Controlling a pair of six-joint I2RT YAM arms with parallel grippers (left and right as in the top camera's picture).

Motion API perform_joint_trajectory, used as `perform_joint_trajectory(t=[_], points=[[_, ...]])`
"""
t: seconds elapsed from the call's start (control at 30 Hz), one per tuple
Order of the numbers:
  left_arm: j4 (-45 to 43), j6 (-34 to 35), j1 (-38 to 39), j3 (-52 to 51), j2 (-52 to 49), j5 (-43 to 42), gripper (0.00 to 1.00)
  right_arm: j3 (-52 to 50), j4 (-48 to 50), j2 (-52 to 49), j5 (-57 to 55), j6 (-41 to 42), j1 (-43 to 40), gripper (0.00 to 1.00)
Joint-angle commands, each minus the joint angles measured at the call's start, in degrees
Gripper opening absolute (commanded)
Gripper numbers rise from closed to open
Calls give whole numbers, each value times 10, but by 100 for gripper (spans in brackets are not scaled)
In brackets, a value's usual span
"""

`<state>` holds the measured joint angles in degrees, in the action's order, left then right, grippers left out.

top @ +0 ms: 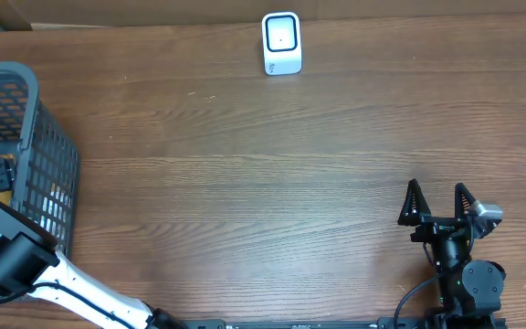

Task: Scan the item barcode
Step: 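Move the left gripper into the basket and grasp the spaghetti package, then lift the spaghetti package out of the basket with the left gripper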

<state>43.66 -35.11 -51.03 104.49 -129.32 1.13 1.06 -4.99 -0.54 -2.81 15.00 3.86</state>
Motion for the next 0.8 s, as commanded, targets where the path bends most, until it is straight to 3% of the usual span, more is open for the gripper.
perform_joint_trajectory(t=[0.0,0.13,0.23,0.6,0.77], points=[[11,-7,-3,-5,-38,-5,59,-6,3,3,1,-2,2,100],[10,20,-3,-5,-38,-5,21,-6,3,3,1,-2,2,100],[14,37,-1,-5,-33,-7,4,-6,3,3,1,-2,2,100],[12,97,12,-5,72,-12,4,-6,3,3,1,-2,2,100],[-5,99,7,-5,160,-89,4,-6,3,3,1,-2,2,100]])
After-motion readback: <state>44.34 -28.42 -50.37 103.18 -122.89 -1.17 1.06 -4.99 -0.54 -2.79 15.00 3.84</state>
